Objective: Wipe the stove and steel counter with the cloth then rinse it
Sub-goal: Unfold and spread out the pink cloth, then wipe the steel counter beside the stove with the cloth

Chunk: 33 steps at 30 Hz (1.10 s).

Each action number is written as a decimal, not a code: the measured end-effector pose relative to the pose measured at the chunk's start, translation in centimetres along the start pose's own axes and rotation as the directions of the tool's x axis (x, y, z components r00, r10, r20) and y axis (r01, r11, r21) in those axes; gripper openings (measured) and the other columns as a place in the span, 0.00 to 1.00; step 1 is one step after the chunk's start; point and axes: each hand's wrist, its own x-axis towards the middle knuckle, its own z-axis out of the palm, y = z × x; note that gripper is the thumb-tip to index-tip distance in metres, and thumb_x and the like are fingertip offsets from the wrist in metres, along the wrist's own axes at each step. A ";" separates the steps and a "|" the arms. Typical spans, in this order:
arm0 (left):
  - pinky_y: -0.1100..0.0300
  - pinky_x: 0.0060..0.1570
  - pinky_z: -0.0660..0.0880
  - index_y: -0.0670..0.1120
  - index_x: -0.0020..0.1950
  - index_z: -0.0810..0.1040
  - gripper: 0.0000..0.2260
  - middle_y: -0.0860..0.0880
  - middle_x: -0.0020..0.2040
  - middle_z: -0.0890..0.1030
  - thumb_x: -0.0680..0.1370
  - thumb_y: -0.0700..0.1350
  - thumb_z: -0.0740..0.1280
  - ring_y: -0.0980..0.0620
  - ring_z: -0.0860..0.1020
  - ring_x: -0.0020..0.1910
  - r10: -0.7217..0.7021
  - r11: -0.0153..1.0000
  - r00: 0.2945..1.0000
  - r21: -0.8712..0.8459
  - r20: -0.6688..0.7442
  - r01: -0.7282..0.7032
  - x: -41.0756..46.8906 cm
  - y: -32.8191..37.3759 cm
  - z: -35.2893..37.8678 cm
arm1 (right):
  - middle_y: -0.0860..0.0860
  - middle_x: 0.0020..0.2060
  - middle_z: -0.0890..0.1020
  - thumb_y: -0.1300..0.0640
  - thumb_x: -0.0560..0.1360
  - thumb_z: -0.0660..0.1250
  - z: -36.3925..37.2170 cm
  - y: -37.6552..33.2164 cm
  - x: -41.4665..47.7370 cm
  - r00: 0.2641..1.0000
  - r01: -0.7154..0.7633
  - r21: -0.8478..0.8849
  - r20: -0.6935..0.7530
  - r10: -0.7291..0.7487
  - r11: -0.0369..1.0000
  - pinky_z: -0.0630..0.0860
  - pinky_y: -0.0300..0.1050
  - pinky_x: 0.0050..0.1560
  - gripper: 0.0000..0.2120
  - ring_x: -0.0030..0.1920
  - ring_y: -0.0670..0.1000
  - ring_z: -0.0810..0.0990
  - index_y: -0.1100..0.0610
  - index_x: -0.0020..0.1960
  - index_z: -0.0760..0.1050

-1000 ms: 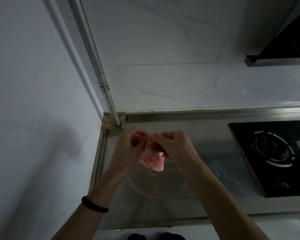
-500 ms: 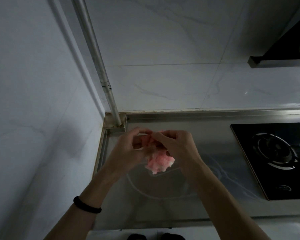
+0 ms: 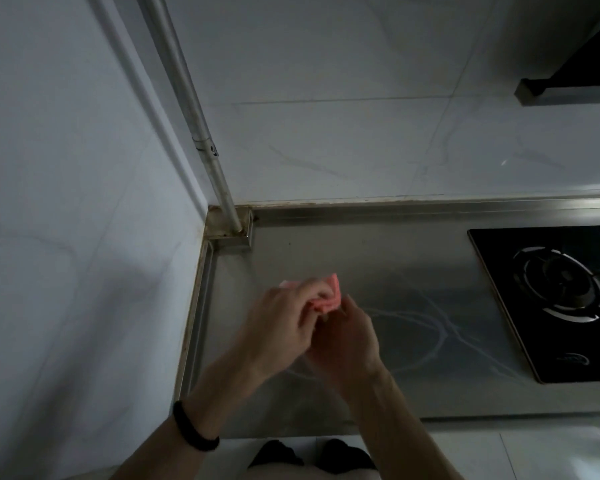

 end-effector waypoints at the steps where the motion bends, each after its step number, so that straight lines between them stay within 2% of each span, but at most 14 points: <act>1: 0.63 0.57 0.80 0.55 0.66 0.81 0.13 0.56 0.59 0.85 0.82 0.44 0.70 0.63 0.81 0.50 0.008 1.000 0.998 -0.011 0.057 -0.007 -0.6 -0.1 0.8 | 0.62 0.48 0.85 0.46 0.85 0.54 -0.3 0.4 0.2 0.999 -0.003 0.029 0.033 0.002 1.000 0.77 0.54 0.57 0.25 0.49 0.61 0.86 0.64 0.52 0.83; 4: 0.74 0.60 0.73 0.59 0.69 0.78 0.16 0.66 0.61 0.79 0.82 0.48 0.70 0.70 0.77 0.58 -0.004 0.978 0.987 -0.206 0.163 0.038 -3.0 -1.1 2.6 | 0.62 0.57 0.83 0.46 0.86 0.54 -1.8 1.2 1.2 0.998 -0.006 0.027 0.066 0.004 1.000 0.78 0.56 0.63 0.25 0.58 0.61 0.83 0.65 0.63 0.79; 6: 0.68 0.66 0.74 0.56 0.70 0.78 0.17 0.63 0.67 0.78 0.82 0.46 0.70 0.66 0.76 0.66 -0.077 0.958 0.991 -0.267 0.109 0.103 -4.7 -2.9 3.1 | 0.64 0.64 0.80 0.44 0.85 0.55 -3.2 1.7 2.2 0.998 -0.040 0.014 0.053 0.039 0.999 0.74 0.60 0.70 0.27 0.66 0.63 0.78 0.65 0.71 0.74; 9: 0.50 0.77 0.69 0.46 0.75 0.75 0.20 0.48 0.77 0.72 0.83 0.46 0.69 0.50 0.67 0.79 -0.310 0.951 0.951 0.002 -0.004 0.310 -7.8 -7.6 4.2 | 0.65 0.68 0.79 0.42 0.85 0.54 -4.9 2.2 4.7 0.999 0.028 -0.097 -0.034 -0.031 0.995 0.64 0.64 0.78 0.30 0.70 0.66 0.75 0.65 0.73 0.74; 11: 0.48 0.80 0.63 0.44 0.78 0.71 0.25 0.46 0.81 0.67 0.82 0.47 0.69 0.45 0.61 0.82 -0.470 0.879 0.882 0.090 0.002 0.468 -9.5 -10.6 4.4 | 0.60 0.63 0.84 0.43 0.85 0.54 -6.0 3.0 6.2 0.985 0.163 -0.284 -0.003 -0.171 0.945 0.76 0.57 0.67 0.27 0.62 0.60 0.83 0.60 0.68 0.81; 13: 0.49 0.79 0.65 0.45 0.80 0.69 0.26 0.47 0.82 0.65 0.83 0.47 0.68 0.46 0.61 0.82 -0.541 0.839 0.841 0.076 0.013 0.538 -11.4 -13.6 5.1 | 0.53 0.62 0.86 0.48 0.87 0.55 -7.3 4.8 7.9 0.951 0.307 -0.605 0.169 -0.259 0.735 0.82 0.47 0.62 0.21 0.60 0.52 0.85 0.57 0.66 0.82; 15: 0.50 0.76 0.67 0.46 0.81 0.68 0.26 0.48 0.83 0.64 0.83 0.47 0.67 0.47 0.61 0.83 -0.556 0.828 0.831 0.095 0.015 0.552 -12.7 -16.0 5.9 | 0.54 0.70 0.80 0.50 0.89 0.53 -9.1 7.1 9.0 0.864 0.500 -0.844 0.468 -0.186 0.196 0.76 0.57 0.72 0.20 0.71 0.55 0.79 0.58 0.71 0.76; 16: 0.50 0.75 0.68 0.46 0.81 0.67 0.26 0.48 0.83 0.63 0.83 0.47 0.66 0.47 0.60 0.83 -0.561 0.824 0.828 0.115 0.025 0.555 -13.2 -16.9 6.4 | 0.56 0.75 0.75 0.49 0.89 0.52 -10.3 8.2 9.8 0.779 0.610 -0.781 0.622 -0.075 -0.138 0.70 0.60 0.76 0.22 0.77 0.55 0.73 0.56 0.76 0.73; 17: 0.50 0.75 0.69 0.47 0.82 0.66 0.26 0.48 0.84 0.62 0.84 0.47 0.65 0.48 0.58 0.83 -0.567 0.818 0.823 0.136 0.036 0.558 -13.7 -17.7 6.9 | 0.55 0.79 0.70 0.47 0.89 0.51 -11.3 9.3 10.5 0.720 0.654 -0.675 0.694 0.007 -0.343 0.65 0.62 0.79 0.25 0.81 0.54 0.66 0.57 0.79 0.69; 18: 0.50 0.75 0.69 0.47 0.83 0.64 0.27 0.49 0.84 0.61 0.84 0.48 0.65 0.49 0.57 0.84 -0.577 0.810 0.815 0.158 0.048 0.565 -14.0 -18.4 7.2 | 0.52 0.81 0.65 0.46 0.88 0.51 -12.0 10.2 10.8 0.704 0.650 -0.628 0.709 0.027 -0.428 0.62 0.61 0.80 0.25 0.83 0.52 0.61 0.56 0.82 0.65; 21: 0.48 0.74 0.71 0.47 0.83 0.63 0.27 0.48 0.84 0.60 0.84 0.48 0.64 0.47 0.57 0.84 -0.574 0.807 0.817 0.209 0.062 0.552 -14.7 -20.0 8.4 | 0.48 0.84 0.59 0.48 0.87 0.53 -14.1 12.3 11.4 0.748 0.519 -0.663 0.658 -0.088 -0.539 0.62 0.59 0.81 0.26 0.85 0.50 0.54 0.52 0.84 0.57; 25: 0.43 0.75 0.69 0.44 0.82 0.67 0.27 0.42 0.82 0.65 0.85 0.54 0.53 0.42 0.62 0.82 -0.539 0.816 0.840 0.285 0.063 0.503 -14.7 -21.1 9.9 | 0.58 0.84 0.56 0.38 0.87 0.38 -15.0 14.4 13.5 0.831 0.287 -0.623 0.540 -0.134 -0.728 0.54 0.62 0.83 0.36 0.84 0.60 0.51 0.61 0.84 0.56; 29: 0.38 0.69 0.69 0.37 0.76 0.72 0.32 0.35 0.76 0.73 0.87 0.58 0.44 0.34 0.72 0.75 -0.497 0.828 0.867 0.322 0.044 0.459 -14.0 -22.3 11.0 | 0.62 0.82 0.59 0.44 0.87 0.51 -14.1 15.8 17.3 0.844 0.242 -0.389 0.537 -0.006 -0.889 0.57 0.66 0.82 0.31 0.83 0.62 0.54 0.63 0.82 0.59; 33: 0.36 0.72 0.72 0.39 0.78 0.70 0.25 0.38 0.78 0.71 0.82 0.45 0.65 0.37 0.68 0.78 -0.517 0.827 0.856 0.267 0.015 0.495 -14.4 -23.0 11.7 | 0.61 0.83 0.60 0.45 0.87 0.52 -11.1 14.1 22.4 0.803 0.304 -0.297 0.591 0.076 -0.905 0.53 0.64 0.83 0.30 0.84 0.61 0.55 0.61 0.83 0.57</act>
